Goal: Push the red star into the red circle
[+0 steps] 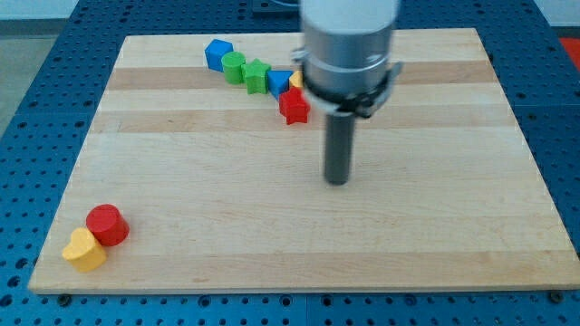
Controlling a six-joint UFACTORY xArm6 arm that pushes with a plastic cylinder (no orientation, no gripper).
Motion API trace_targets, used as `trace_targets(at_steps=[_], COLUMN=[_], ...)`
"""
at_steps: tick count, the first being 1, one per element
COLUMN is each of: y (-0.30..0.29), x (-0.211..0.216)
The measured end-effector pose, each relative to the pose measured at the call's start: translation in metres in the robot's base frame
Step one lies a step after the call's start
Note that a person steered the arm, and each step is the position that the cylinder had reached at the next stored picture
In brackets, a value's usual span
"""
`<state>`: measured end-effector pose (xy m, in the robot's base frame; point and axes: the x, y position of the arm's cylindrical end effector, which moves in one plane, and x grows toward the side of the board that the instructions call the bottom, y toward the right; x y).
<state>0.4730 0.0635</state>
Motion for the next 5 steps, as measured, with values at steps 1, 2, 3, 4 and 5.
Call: trace_targets(at_steps=[1, 2, 3, 4, 5], y=[0.019, 0.017, -0.009, -0.059, -0.097], x=[-0.058, -0.109, -0.121, -0.121, -0.121])
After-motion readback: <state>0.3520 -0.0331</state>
